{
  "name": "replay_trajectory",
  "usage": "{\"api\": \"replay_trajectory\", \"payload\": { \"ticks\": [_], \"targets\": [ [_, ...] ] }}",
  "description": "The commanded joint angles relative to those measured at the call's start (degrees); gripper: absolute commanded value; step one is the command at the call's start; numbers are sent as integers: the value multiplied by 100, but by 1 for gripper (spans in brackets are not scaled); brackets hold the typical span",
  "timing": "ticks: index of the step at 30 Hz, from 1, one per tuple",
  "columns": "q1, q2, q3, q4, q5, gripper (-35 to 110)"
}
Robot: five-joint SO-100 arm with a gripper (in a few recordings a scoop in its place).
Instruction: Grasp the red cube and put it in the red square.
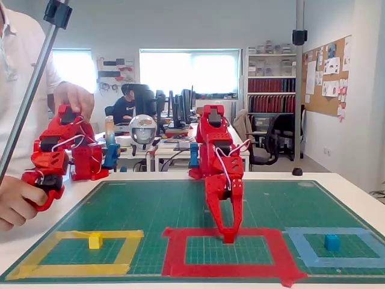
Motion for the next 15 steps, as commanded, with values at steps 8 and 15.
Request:
{"api": "replay_trajectory", "payload": {
  "ticks": [8, 15],
  "targets": [
    [-79, 272, -44, -44, -97, 16],
    [-70, 431, 53, -44, -105, 19]
  ]
}}
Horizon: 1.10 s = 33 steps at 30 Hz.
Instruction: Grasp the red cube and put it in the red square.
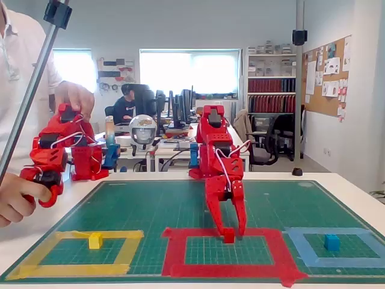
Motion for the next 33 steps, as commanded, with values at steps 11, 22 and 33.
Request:
{"api": "replay_trajectory", "payload": {
  "ticks": [11, 22, 33],
  "targets": [
    [88, 2900, 1986, -44, -501, 20],
    [325, 7427, 6601, -9, -466, 1],
    [343, 10775, 10248, 0, -457, 1]
  ]
}}
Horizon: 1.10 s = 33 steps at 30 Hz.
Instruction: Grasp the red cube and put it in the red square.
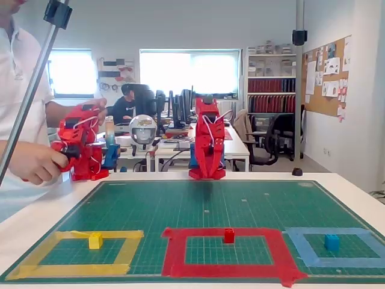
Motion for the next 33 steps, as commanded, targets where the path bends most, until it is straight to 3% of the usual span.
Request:
{"api": "replay_trajectory", "payload": {
  "ticks": [1, 8, 17, 24, 33],
  "targets": [
    [62, 1477, 1230, 0, -132, 1],
    [290, 2654, 2347, 149, -167, 1],
    [466, 4210, 2347, 3155, -185, 1],
    [483, 5106, 2355, 4544, -185, 1],
    [492, 5203, 2355, 4702, -132, 2]
  ]
}}
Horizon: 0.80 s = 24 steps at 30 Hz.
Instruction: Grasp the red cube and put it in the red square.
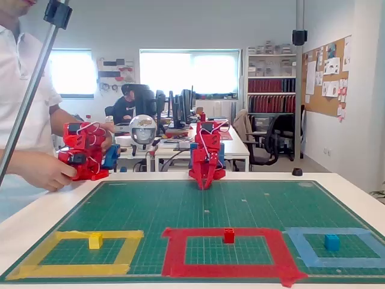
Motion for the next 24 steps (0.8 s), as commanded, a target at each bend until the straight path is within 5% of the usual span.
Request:
{"api": "replay_trajectory", "payload": {
  "ticks": [1, 24],
  "targets": [
    [97, 193, 26, 158, -44, 2],
    [105, 211, 26, 149, 62, 2]
  ]
}}
